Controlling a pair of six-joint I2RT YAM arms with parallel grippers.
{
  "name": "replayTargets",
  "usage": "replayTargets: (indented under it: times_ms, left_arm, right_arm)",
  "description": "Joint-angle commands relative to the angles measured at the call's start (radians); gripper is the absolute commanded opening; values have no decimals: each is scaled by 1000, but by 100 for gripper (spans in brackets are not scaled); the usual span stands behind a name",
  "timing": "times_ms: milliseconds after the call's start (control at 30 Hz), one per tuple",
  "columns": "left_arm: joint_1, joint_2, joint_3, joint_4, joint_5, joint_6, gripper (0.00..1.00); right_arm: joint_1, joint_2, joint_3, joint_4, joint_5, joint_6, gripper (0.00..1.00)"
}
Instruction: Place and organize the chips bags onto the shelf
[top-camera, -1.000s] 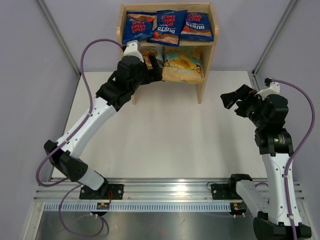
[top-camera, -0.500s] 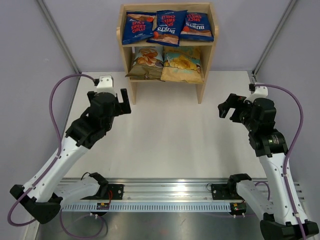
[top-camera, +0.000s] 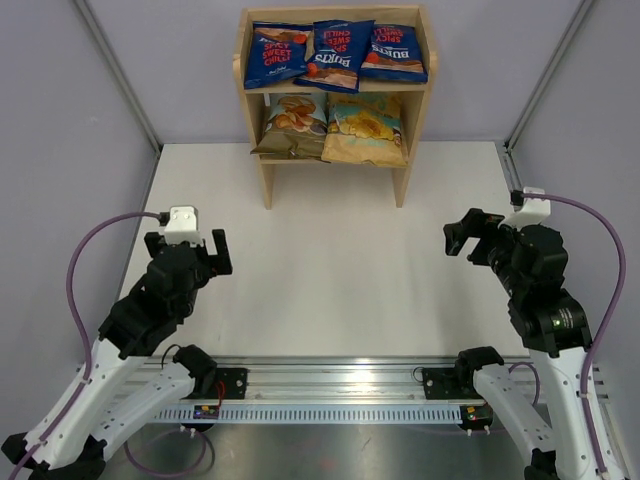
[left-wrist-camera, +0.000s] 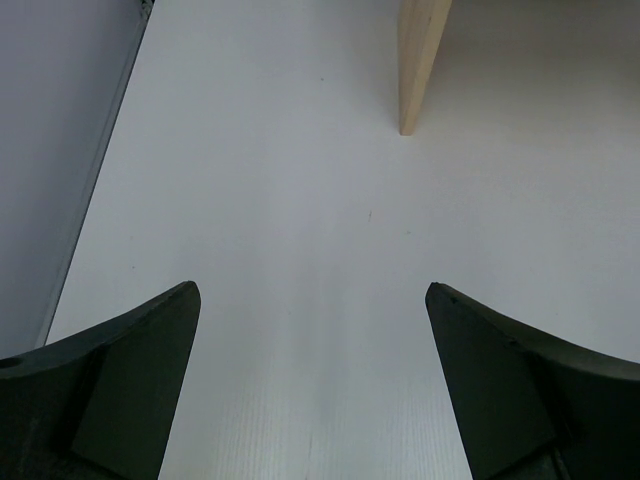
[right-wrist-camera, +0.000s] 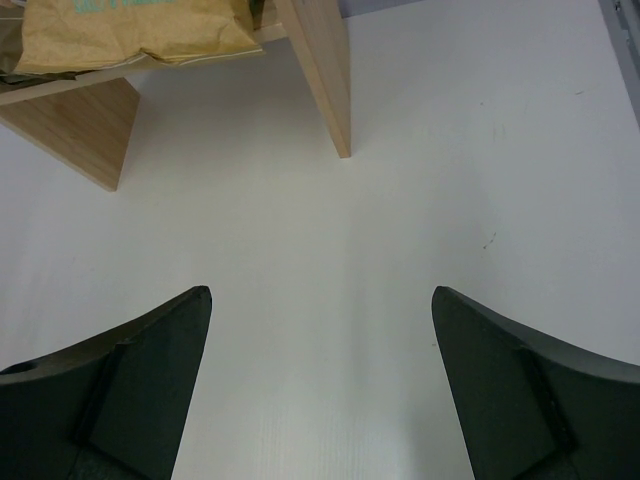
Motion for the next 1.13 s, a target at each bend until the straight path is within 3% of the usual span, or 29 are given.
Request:
replayTargets:
  times_ms: [0, 133, 500, 1100]
  left_arm:
    - [2, -28, -65, 1, -21, 2, 99]
    - [19, -98, -144, 80, 64, 18, 99]
    - [123, -133, -146, 83, 75, 17, 99]
    - [227, -143, -184, 142, 203, 49, 99]
  right_arm:
    - [11, -7, -10, -34, 70, -9, 99]
    - [10, -22, -53, -22, 43, 11, 100]
    - [10, -128, -137, 27, 116, 80, 99]
    - [10, -98, -119, 37, 101, 87, 99]
